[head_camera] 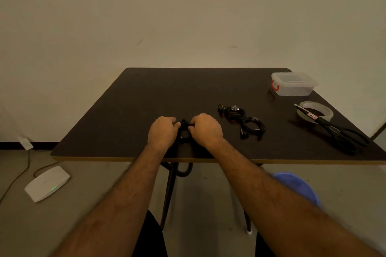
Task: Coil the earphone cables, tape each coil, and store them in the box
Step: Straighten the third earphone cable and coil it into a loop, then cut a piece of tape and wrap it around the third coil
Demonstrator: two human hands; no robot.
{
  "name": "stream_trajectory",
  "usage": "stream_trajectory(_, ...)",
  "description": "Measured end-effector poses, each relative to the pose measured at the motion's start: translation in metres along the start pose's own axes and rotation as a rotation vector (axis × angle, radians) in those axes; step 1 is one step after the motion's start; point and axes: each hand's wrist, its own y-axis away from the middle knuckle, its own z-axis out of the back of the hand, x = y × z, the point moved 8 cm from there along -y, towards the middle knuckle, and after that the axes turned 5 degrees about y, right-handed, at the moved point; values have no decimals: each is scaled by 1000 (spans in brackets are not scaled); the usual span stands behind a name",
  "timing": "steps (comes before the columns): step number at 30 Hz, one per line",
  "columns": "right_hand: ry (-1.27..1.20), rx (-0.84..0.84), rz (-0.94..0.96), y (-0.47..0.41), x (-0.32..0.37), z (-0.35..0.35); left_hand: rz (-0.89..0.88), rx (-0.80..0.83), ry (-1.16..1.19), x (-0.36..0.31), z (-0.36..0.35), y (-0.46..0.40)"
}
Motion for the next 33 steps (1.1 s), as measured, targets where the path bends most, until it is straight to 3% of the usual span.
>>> stream_trajectory(4, -24, -16, -14, 1, 0, 0, -4, -75, 84, 8, 3, 4)
stream_trajectory(26, -243, -12, -17, 0, -12, 3, 75, -1, 347, 19, 8, 1)
stream_trajectory(33, -390, -68, -56, 4, -22, 13, 88, -76, 377, 14, 19, 2)
